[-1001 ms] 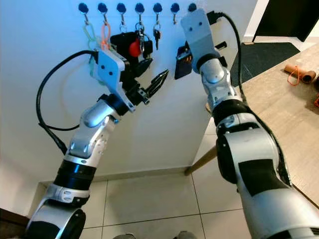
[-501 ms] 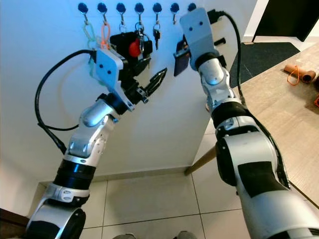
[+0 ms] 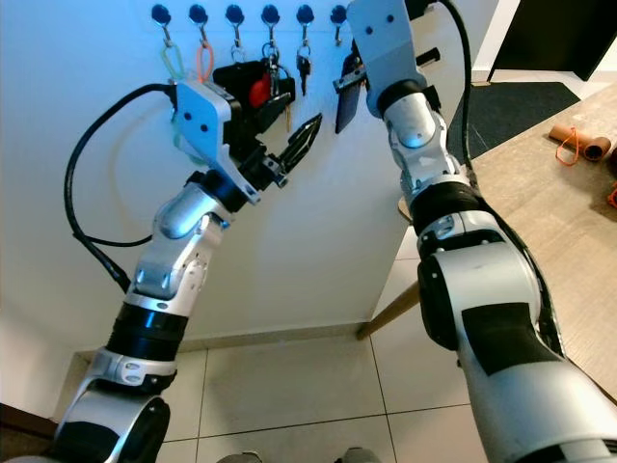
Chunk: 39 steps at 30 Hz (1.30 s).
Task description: Hang keys on a hook
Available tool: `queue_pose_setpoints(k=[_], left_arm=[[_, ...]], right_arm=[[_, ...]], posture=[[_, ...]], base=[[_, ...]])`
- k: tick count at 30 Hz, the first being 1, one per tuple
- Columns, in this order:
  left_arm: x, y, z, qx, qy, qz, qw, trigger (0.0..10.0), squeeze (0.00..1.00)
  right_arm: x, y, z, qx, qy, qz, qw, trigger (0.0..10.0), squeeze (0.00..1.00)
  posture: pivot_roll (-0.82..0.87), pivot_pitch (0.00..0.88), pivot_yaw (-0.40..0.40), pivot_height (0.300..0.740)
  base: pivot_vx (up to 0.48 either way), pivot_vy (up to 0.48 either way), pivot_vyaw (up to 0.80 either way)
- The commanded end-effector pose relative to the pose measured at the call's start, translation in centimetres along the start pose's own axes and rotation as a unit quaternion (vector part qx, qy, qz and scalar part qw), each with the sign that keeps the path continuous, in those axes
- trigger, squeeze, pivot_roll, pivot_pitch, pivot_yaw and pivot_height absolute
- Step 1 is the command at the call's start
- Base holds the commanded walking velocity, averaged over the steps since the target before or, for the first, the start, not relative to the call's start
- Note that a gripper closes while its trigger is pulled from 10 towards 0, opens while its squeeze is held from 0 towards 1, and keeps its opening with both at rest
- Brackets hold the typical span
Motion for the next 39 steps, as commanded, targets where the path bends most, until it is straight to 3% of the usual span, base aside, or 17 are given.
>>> queue_pose_setpoints(k=[1,18,39], left_arm=[[0.5,0.3,0.5,0.014,-0.003,-0.006,1.000,10.0,0.00],[1.5,0.7,1.0,0.023,-0.013,-0.034,0.999,10.0,0.00],[1.8,0.7,0.7,0.016,-0.009,-0.043,0.999,10.0,0.00]], right_arm=[[0.5,0.2,0.3,-0.007,-0.005,-0.010,1.000,10.0,0.00],[2.2,-0.4,-0.8,-0.030,-0.014,-0.054,0.998,10.0,0.00],[2.7,-1.8,-3.2,-0.062,-0.003,-0.067,0.996,10.0,0.00]], posture=[[0.06,0.097,-0.070,0.740],[0.06,0.103,-0.057,0.740],[0.05,0.099,-0.051,0.740]], base=[[0.000,0.000,0.00],[0.000,0.000,0.00],[0.000,0.000,0.00]])
Point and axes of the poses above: a point about 5 cm out from each wrist's last joint towards the gripper, its own y axis pointing out of the wrist towards the gripper, its own z axis along the axis of the wrist's last joint, x = y × z, the point moved 1 cm from there along y, pointing out of the wrist towards the gripper, and after that the axes turned 10 degrees about y, right-handed, at the moved point
